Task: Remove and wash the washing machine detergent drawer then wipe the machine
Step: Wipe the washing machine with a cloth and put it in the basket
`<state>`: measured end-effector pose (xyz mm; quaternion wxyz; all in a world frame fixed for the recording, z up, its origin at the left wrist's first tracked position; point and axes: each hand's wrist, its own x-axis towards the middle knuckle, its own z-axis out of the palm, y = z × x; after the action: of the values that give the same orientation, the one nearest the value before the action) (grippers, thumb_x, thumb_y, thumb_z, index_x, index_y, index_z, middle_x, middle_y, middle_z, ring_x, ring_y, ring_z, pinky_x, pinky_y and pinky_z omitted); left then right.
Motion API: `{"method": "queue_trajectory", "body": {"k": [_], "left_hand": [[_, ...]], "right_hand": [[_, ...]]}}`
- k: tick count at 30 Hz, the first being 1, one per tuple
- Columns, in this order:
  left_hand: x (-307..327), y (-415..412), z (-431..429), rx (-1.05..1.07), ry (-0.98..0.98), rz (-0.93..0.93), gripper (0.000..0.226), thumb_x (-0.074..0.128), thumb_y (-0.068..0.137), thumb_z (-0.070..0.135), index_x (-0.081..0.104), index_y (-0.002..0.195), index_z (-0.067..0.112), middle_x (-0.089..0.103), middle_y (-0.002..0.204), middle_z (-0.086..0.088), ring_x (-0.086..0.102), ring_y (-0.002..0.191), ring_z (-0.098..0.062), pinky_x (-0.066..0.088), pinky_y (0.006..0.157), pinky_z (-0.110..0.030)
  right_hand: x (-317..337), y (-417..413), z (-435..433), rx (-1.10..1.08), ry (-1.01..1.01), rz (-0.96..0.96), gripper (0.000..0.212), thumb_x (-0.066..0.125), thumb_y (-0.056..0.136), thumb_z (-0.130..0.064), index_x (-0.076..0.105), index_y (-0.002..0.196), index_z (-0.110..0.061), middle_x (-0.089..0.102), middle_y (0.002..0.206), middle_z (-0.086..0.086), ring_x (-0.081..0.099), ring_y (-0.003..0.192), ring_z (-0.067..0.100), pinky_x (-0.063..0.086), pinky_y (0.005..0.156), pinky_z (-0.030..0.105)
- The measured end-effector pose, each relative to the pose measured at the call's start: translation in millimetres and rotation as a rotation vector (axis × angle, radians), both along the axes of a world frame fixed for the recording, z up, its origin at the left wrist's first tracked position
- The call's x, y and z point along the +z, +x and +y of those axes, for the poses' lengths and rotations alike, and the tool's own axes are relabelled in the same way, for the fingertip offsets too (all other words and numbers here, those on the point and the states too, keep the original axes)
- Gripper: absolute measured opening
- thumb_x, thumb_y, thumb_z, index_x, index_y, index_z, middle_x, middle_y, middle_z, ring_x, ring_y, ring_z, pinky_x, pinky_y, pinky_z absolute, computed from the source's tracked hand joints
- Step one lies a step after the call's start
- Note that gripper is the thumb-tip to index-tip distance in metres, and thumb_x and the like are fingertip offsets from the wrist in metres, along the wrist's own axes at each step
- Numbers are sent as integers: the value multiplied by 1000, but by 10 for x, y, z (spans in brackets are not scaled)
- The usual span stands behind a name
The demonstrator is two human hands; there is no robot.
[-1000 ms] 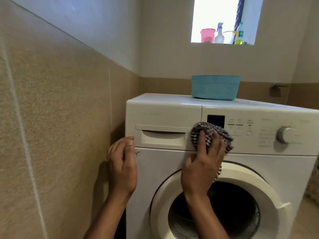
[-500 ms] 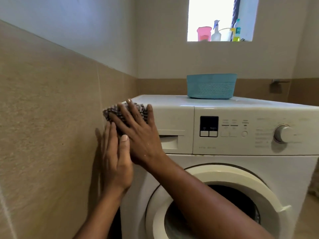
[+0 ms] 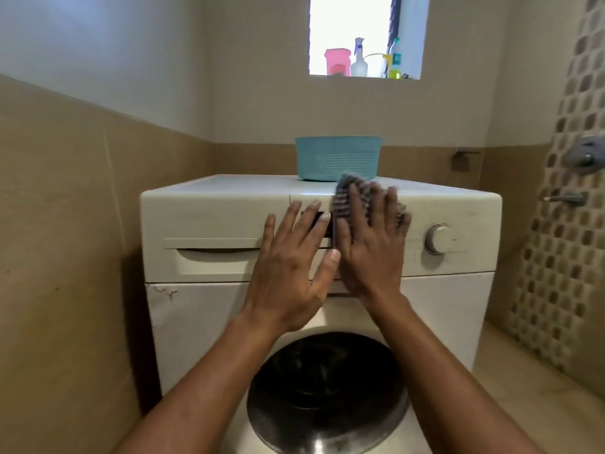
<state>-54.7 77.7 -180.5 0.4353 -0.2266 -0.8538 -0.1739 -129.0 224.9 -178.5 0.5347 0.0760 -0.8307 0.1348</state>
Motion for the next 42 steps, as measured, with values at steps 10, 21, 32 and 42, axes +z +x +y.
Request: {"method": "queue_trajectory", "body": {"k": [10,21,32,42], "left_hand": [[272,-51,687,-62,-103,24,64,30,101,47,33,158,19,22,168,2,6,157,-12,6,127,-49],[372,-73,947,-88,7,18,62,27,100,48,42,152,17,32,164,0,19,155,-17,4,127,-41],[101,-171,836,-103,110,-17,61,29,101,46,46,150,14,38,161,-2,23,153,-16,13,127,-48],[472,-386,541,-146,64,126,51,36,103,36,54,144,12,46,156,-6,30,151,-24,17,125,-50]], "right_hand": [[-197,22,489,117,309,2,68,30,99,-44,6,157,-18,7,163,13,2,150,33,11,119,56],[-91,-146,1702,94,-496,-146,62,22,99,-44,5,157,-27,-1,164,3,-8,150,20,-4,122,42],[-841,222,282,30,-460,-265,76,29,102,-44,-18,153,-14,-26,158,15,-26,146,29,0,121,51],[814,-196,747,38,111,-286,55,27,94,-50,44,144,-34,40,153,0,29,144,21,13,116,57]]}}
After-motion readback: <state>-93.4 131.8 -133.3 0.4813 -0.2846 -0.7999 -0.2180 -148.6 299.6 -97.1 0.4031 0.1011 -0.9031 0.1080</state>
